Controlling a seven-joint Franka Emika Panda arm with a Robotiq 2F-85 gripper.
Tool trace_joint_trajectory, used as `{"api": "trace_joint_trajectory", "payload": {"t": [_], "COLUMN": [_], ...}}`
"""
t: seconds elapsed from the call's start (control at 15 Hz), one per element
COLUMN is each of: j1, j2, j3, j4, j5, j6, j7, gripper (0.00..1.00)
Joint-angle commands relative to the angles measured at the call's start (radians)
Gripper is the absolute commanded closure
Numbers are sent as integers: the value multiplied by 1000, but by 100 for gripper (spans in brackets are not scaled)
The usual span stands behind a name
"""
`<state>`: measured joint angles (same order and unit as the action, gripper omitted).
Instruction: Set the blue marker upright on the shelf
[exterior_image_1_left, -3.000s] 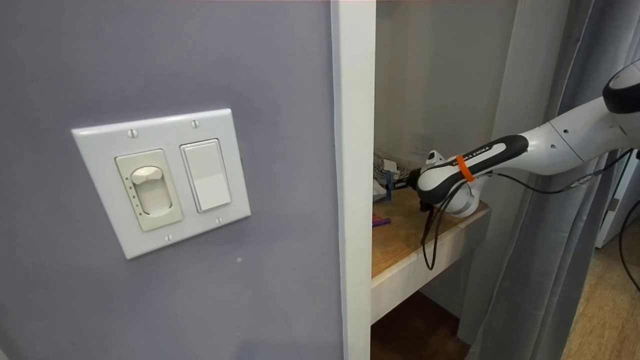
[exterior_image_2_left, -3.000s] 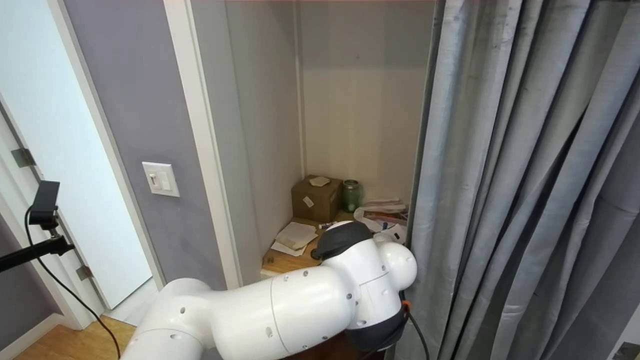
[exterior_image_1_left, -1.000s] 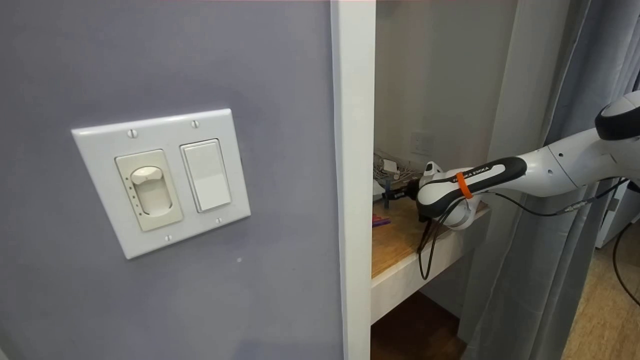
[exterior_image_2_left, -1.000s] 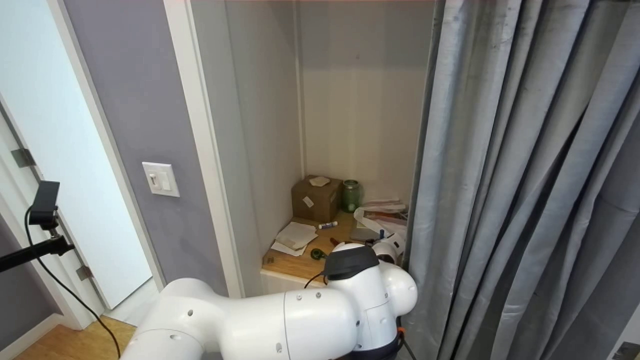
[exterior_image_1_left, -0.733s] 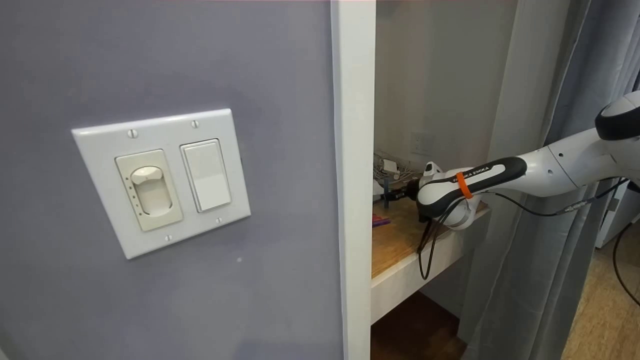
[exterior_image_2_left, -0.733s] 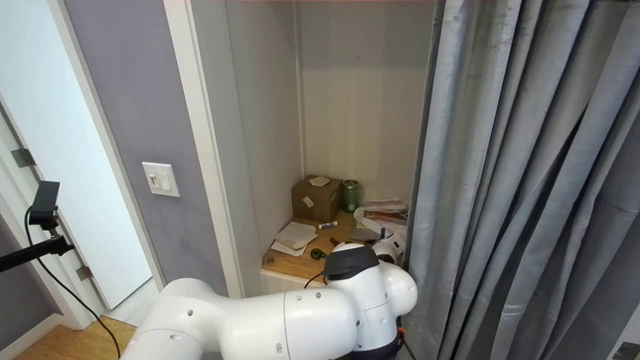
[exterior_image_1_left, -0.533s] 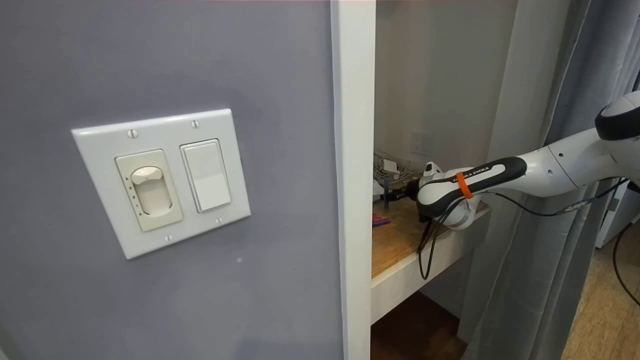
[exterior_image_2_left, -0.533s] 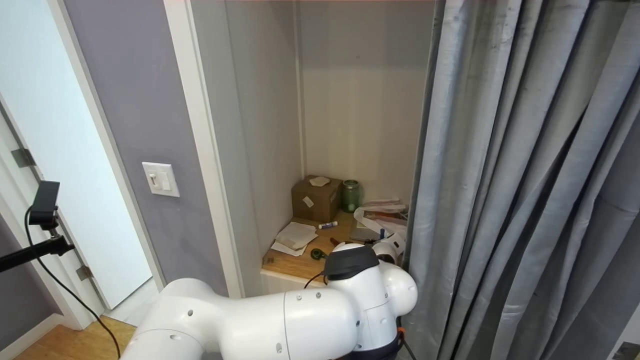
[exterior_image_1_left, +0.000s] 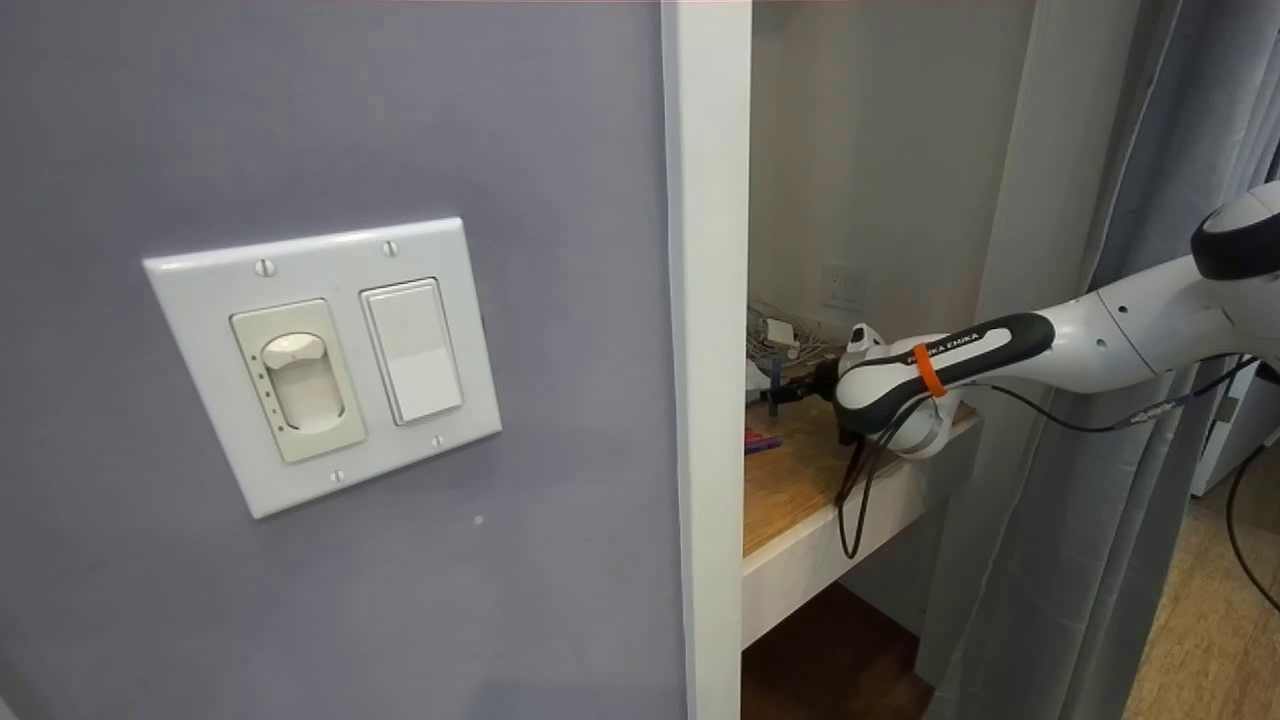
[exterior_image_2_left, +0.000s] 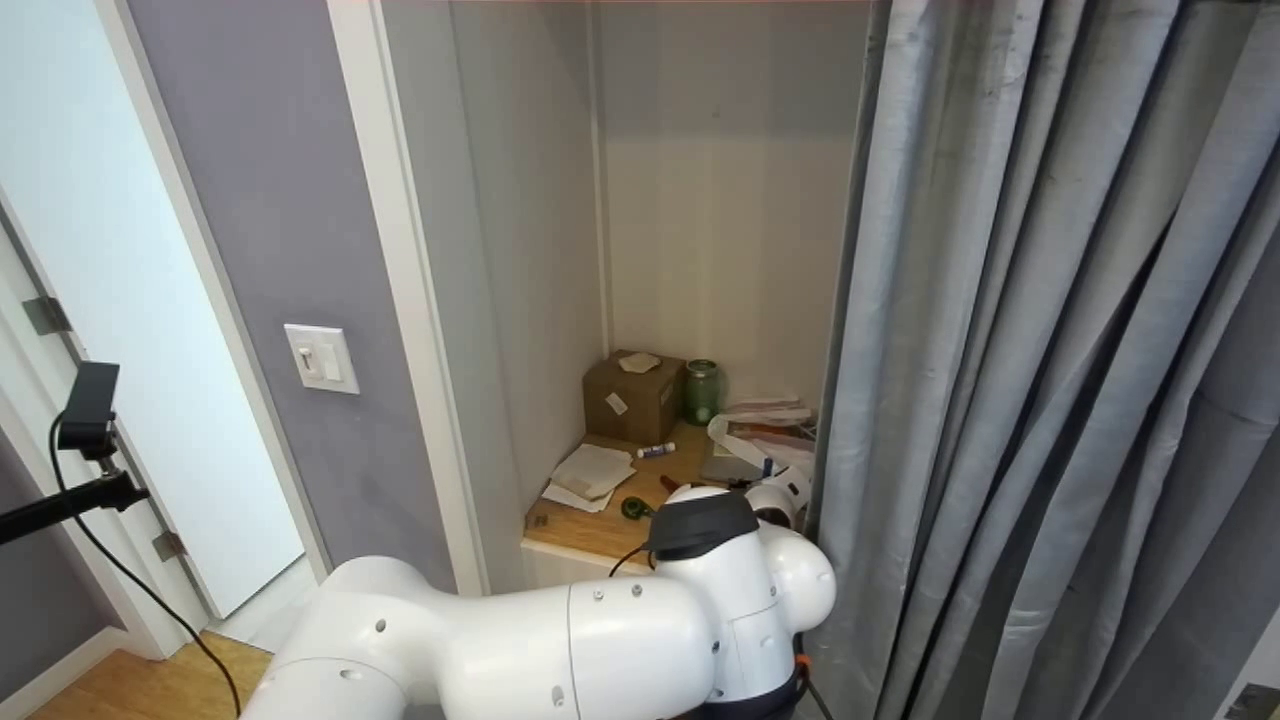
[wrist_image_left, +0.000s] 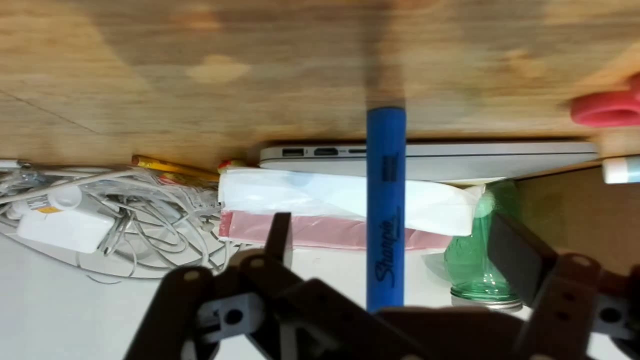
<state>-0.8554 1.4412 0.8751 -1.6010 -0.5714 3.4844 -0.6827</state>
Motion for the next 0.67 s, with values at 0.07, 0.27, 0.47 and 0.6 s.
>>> {"api": "trace_joint_trajectory", "payload": {"t": [0.07,0.27,0.47,0.6], "j1": [-4,-9,-7,9], "j2": [-84,-156,-276,-390], "j3": [-44,-75,-111,-146], "j4": [-19,-39,-81,-129], "j5": [29,44,72,118], "j6": [-98,-174,-304,-396], "j7": [10,30,87,138], "gripper": [0,0,0,0]}}
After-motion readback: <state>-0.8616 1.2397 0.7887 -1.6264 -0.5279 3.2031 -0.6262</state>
